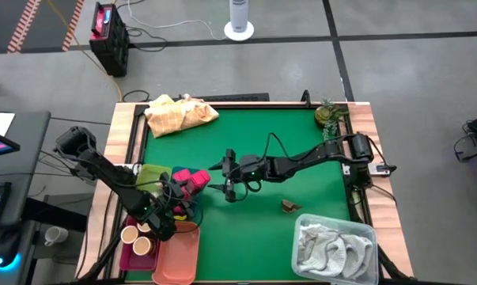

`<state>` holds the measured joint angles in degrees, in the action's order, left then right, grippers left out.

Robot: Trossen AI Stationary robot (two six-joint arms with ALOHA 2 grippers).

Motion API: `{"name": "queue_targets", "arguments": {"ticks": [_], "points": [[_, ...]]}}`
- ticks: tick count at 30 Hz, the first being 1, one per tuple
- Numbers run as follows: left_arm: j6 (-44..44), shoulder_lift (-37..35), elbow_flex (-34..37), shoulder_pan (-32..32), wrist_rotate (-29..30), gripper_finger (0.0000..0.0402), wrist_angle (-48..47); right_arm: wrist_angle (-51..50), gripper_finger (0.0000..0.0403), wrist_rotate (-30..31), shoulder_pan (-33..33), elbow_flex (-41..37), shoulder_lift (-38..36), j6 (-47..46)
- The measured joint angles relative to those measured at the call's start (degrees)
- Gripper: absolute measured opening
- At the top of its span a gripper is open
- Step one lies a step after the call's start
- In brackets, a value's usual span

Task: Sort spices by type
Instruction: Put the red seasoning can into the blue bin

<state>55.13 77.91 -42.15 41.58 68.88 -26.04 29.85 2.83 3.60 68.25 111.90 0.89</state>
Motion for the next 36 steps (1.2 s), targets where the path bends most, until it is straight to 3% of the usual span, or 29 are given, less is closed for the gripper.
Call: {"name": "queue_targets", "arguments": {"ticks": [11, 18, 27, 36], "points": [[-2.67, 0.0, -0.59, 0.59, 1.04, 0.0186, 0.18, 2.75, 0.0287, -12.86, -4.51, 0.02, 0.0, 3.61], [-3.43, -0.07, -2.66, 2.45, 8.17, 0.0186, -0.29, -0.52, 0.0286, -21.74, -7.63, 4.52, -0.09, 5.36], [-0.56, -0.11, -2.91, 2.12, 9.67, 0.0186, -0.5, -2.65, 0.0286, -32.52, -11.34, 7.3, -0.02, 7.56], [-1.67, -0.61, -2.91, 2.12, 11.33, 0.0186, -0.56, -3.51, 0.0286, -33.11, -13.23, 7.34, -0.64, 7.4]]}}
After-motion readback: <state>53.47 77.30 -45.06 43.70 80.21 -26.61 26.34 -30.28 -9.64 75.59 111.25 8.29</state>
